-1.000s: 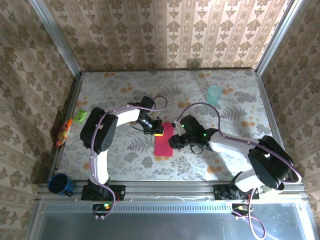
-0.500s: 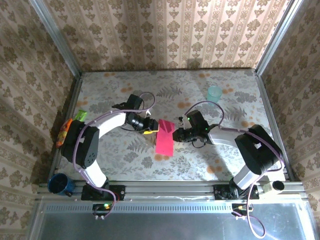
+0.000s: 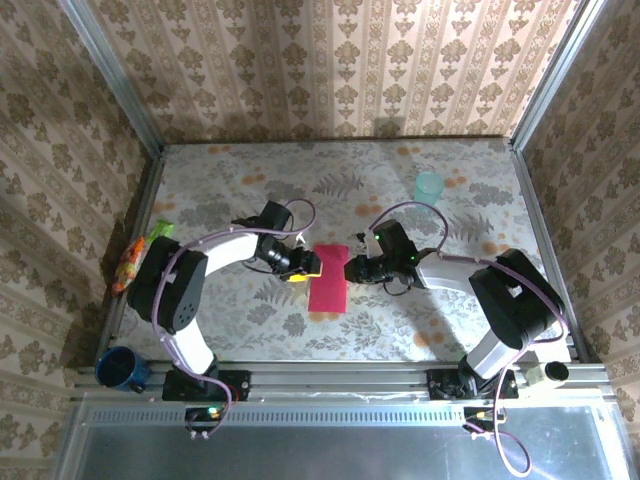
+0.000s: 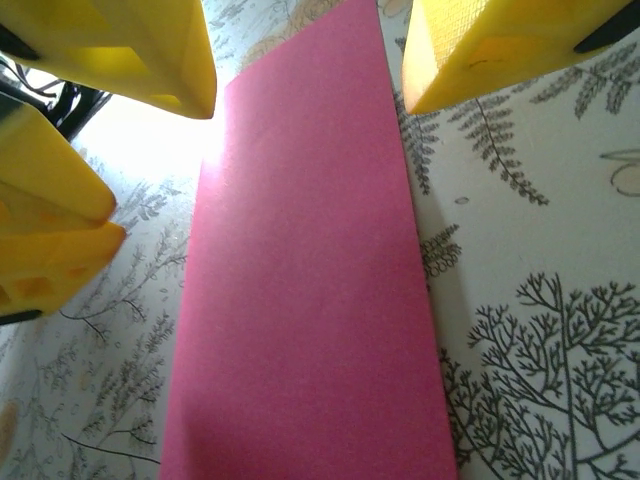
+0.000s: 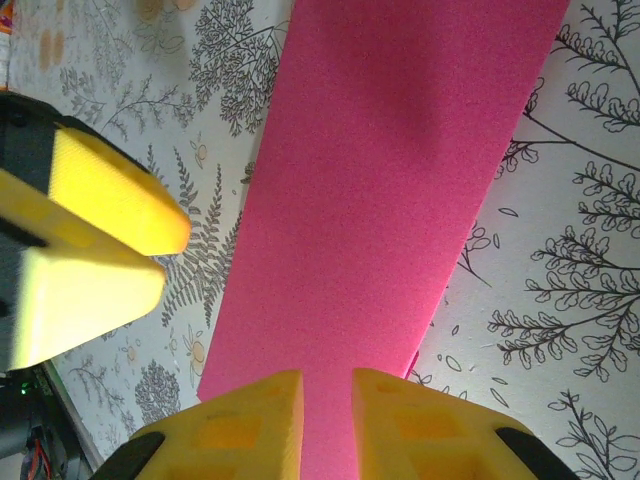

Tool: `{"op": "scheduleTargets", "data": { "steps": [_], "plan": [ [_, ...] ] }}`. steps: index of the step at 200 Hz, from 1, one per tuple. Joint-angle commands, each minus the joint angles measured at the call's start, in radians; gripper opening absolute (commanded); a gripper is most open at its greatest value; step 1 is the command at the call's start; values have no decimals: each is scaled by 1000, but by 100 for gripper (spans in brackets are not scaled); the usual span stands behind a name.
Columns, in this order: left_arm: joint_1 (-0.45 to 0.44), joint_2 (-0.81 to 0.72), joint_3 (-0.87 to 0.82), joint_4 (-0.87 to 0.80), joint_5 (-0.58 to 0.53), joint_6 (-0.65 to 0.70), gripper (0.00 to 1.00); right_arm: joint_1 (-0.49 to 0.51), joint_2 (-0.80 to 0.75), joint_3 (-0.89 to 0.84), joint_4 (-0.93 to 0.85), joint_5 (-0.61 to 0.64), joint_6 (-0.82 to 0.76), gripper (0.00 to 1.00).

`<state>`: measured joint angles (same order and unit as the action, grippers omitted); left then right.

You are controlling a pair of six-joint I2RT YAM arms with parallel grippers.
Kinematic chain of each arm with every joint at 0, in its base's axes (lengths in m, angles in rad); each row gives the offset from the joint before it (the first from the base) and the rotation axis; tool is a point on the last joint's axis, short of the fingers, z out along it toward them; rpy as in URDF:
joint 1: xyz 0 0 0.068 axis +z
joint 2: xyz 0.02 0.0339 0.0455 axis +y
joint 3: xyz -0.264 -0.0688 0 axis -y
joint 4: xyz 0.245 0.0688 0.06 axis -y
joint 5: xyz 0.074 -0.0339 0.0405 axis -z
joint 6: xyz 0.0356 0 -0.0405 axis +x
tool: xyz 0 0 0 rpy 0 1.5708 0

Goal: Fold a paper plane with a square sheet of paper (fold left side to right side)

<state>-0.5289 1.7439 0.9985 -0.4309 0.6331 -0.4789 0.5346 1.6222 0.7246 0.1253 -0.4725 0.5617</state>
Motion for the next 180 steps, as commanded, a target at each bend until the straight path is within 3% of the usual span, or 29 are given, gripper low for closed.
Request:
{"op": "scheduleTargets", "data": {
  "steps": [1, 38, 106, 180],
  "plan": [
    [-2, 29, 36, -8, -23, 13, 54, -1, -39, -13, 5, -8, 7, 23],
    [-3, 39, 41, -2, -24, 21, 55, 0, -21, -12, -1, -4, 3, 23],
    [-3, 31, 31, 11, -27, 19, 55, -8, 127, 76, 19, 0, 4, 13],
    [-5, 41, 33, 4, -20, 26, 55, -10, 186, 35, -18, 24, -16, 7]
  ]
}}
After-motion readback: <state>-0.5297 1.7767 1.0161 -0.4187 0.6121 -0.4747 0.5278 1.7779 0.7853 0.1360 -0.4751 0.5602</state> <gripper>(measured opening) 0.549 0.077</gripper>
